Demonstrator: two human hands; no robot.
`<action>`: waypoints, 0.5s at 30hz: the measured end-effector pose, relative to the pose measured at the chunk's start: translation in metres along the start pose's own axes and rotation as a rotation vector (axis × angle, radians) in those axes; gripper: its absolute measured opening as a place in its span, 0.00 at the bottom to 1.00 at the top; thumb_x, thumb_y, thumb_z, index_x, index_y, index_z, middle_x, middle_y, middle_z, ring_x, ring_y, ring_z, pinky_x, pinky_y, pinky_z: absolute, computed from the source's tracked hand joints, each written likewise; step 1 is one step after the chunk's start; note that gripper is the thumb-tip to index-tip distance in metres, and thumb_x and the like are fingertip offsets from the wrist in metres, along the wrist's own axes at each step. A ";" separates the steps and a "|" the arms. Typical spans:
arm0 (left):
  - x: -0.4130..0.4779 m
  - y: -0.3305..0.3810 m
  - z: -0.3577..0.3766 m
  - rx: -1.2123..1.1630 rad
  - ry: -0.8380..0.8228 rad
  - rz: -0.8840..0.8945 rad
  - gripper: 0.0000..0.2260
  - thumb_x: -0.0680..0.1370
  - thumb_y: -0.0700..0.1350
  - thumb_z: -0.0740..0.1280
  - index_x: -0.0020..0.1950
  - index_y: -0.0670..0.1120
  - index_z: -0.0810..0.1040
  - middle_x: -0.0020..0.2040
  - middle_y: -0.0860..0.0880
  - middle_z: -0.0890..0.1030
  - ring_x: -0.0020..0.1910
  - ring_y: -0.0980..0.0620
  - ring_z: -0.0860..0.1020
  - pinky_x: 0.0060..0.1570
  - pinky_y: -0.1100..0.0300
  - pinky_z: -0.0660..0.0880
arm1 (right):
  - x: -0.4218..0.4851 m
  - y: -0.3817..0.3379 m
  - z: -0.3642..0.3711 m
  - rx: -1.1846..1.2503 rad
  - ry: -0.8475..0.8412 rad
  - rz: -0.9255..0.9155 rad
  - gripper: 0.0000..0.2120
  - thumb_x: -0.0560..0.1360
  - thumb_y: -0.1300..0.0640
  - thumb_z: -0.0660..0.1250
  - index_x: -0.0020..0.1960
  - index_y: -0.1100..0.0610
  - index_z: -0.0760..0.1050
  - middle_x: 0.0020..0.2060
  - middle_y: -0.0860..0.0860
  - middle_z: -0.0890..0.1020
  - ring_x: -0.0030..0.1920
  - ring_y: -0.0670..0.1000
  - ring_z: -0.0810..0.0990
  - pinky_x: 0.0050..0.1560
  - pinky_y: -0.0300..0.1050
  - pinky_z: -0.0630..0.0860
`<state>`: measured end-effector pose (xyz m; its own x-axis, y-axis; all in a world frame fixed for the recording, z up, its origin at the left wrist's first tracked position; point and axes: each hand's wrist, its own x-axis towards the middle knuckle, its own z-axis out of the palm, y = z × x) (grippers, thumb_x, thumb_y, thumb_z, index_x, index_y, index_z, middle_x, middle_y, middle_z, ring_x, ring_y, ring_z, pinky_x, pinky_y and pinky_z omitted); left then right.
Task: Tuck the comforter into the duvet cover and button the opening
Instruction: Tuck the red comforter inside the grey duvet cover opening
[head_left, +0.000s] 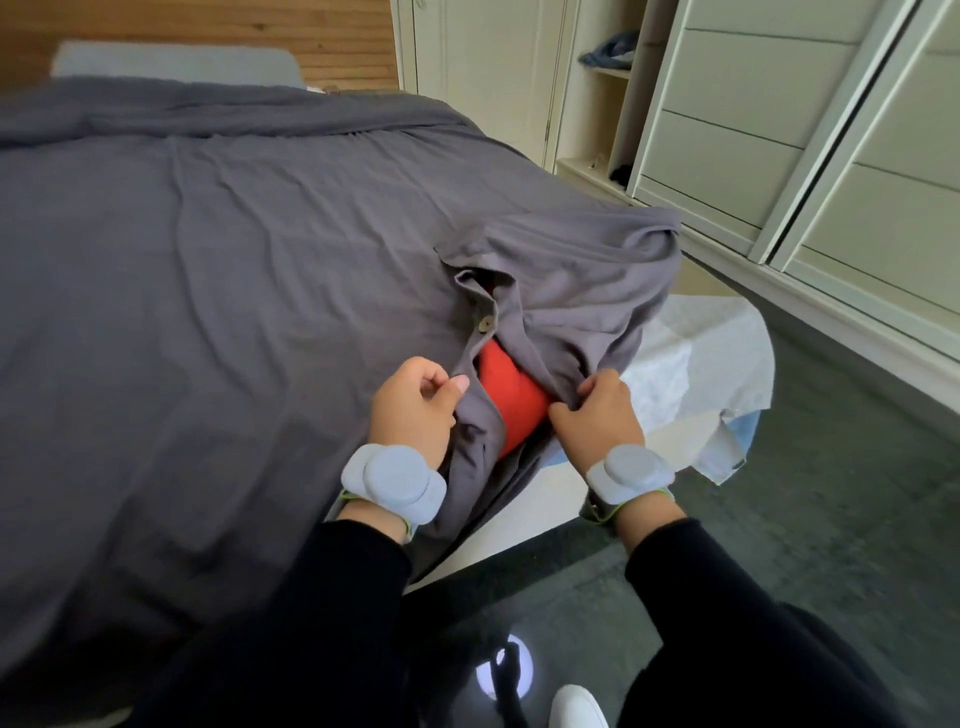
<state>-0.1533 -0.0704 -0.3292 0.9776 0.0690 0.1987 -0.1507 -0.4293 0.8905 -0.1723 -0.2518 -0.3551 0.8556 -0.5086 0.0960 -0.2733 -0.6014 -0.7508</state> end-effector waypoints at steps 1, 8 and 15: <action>-0.008 0.002 -0.002 -0.021 0.004 -0.019 0.07 0.75 0.45 0.66 0.42 0.44 0.72 0.26 0.50 0.75 0.23 0.58 0.73 0.27 0.74 0.66 | -0.005 0.004 -0.006 0.012 -0.027 0.039 0.11 0.66 0.55 0.66 0.45 0.55 0.66 0.44 0.52 0.73 0.34 0.52 0.73 0.31 0.44 0.65; -0.020 0.007 0.010 -0.638 0.019 -0.457 0.02 0.80 0.37 0.58 0.50 0.43 0.67 0.36 0.45 0.74 0.18 0.57 0.77 0.18 0.69 0.69 | -0.016 0.019 0.003 0.406 -0.307 0.326 0.11 0.76 0.61 0.62 0.35 0.55 0.69 0.40 0.58 0.78 0.35 0.53 0.79 0.34 0.45 0.75; -0.018 0.004 0.020 -0.335 -0.100 -0.465 0.21 0.75 0.49 0.68 0.61 0.38 0.70 0.47 0.41 0.79 0.39 0.46 0.80 0.40 0.65 0.76 | -0.031 0.033 0.003 0.925 -0.275 0.578 0.11 0.80 0.57 0.55 0.51 0.61 0.74 0.39 0.60 0.75 0.37 0.54 0.75 0.39 0.46 0.76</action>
<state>-0.1684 -0.0916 -0.3373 0.9588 0.0901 -0.2694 0.2756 -0.0648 0.9591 -0.2069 -0.2538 -0.3851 0.8051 -0.3412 -0.4851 -0.3270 0.4270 -0.8431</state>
